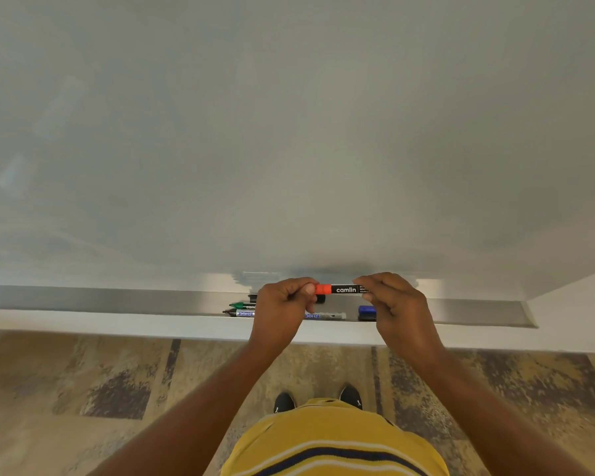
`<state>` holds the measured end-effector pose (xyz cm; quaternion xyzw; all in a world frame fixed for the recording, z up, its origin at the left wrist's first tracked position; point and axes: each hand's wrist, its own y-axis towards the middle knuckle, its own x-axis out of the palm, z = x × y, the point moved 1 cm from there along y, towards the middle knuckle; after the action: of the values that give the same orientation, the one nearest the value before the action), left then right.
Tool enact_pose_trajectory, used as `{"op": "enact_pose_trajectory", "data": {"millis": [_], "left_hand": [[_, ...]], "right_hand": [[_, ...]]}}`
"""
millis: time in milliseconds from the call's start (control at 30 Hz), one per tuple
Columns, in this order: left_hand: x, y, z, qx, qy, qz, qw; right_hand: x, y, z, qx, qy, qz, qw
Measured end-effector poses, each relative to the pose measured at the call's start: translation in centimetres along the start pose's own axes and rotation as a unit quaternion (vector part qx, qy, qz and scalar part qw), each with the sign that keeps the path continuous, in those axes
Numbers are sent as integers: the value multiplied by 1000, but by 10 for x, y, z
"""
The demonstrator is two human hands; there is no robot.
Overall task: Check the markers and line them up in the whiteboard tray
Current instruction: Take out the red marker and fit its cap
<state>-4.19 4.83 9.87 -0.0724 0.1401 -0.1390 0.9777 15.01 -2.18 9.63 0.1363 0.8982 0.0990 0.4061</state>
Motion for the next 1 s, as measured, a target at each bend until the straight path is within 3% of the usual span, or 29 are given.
{"op": "enact_pose_trajectory", "data": {"millis": [133, 300, 567, 733, 1000], "left_hand": [[-2, 6, 2, 4, 4, 6, 1000], [-5, 15, -6, 13, 44, -19, 999], [-7, 34, -45, -20, 149, -14, 989], [-14, 35, -69, -15, 278, 25, 960], [-12, 29, -88, -4, 350, -12, 937]], "right_hand": [[3, 1, -4, -6, 8, 18, 1000], [7, 7, 5, -4, 0, -15, 1000], [40, 0, 36, 41, -126, -106, 986], [61, -6, 58, 72, -161, -147, 973], [81, -2, 66, 65, -175, -181, 966]]}}
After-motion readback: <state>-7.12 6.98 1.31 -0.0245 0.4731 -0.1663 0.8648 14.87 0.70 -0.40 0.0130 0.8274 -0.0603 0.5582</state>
